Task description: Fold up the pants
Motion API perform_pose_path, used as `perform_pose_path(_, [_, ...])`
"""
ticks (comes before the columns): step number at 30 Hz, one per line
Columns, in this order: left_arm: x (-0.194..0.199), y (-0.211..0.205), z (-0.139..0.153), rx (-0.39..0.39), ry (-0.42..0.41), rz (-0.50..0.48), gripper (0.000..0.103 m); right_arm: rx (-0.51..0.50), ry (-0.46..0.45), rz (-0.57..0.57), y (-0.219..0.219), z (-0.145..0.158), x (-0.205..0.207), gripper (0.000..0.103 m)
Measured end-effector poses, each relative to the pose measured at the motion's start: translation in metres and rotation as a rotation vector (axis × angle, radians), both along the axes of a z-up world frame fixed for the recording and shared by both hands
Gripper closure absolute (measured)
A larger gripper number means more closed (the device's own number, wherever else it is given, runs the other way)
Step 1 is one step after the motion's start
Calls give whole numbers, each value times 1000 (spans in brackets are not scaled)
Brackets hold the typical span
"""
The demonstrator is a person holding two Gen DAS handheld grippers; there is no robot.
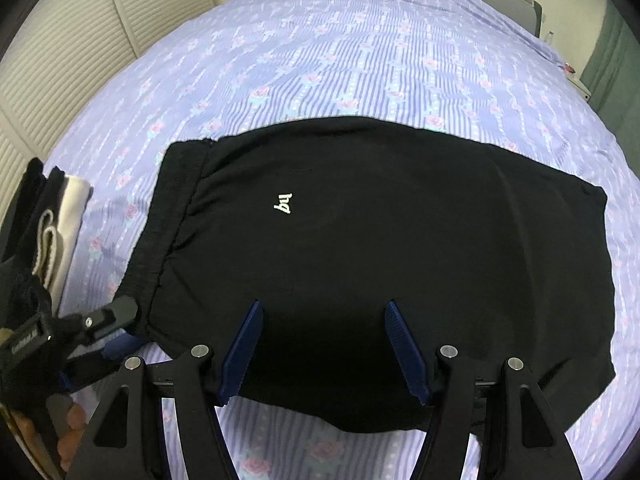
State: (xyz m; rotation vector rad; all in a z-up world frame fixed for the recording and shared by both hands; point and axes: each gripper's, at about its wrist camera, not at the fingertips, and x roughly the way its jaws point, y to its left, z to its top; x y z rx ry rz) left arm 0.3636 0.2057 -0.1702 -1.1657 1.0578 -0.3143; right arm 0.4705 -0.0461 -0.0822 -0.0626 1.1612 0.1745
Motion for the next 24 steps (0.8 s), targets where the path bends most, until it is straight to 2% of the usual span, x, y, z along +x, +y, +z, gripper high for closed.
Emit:
perform_pose_path(2, [4, 4, -1, -12, -11, -2, 45, -2, 11, -6, 1, -5, 2, 38])
perform_pose_path(5, [19, -1, 4, 4, -43, -34, 56, 4, 31, -15, 0, -13, 4, 38])
perform_pose_path(14, [70, 1, 4, -14, -102, -155, 60, 5, 39, -35, -6, -23, -1, 38])
perform_pose_path(16, [85, -2, 5, -6, -115, -187, 60, 8, 37, -41, -6, -24, -2, 38])
perform_pose_path(20, [97, -8, 7, 5, -116, -225, 70, 17, 33, -55, -7, -26, -2, 38])
perform_pose_path(24, [97, -13, 26, 60, -115, -249, 78, 33, 30, -71, -11, -24, -4, 38])
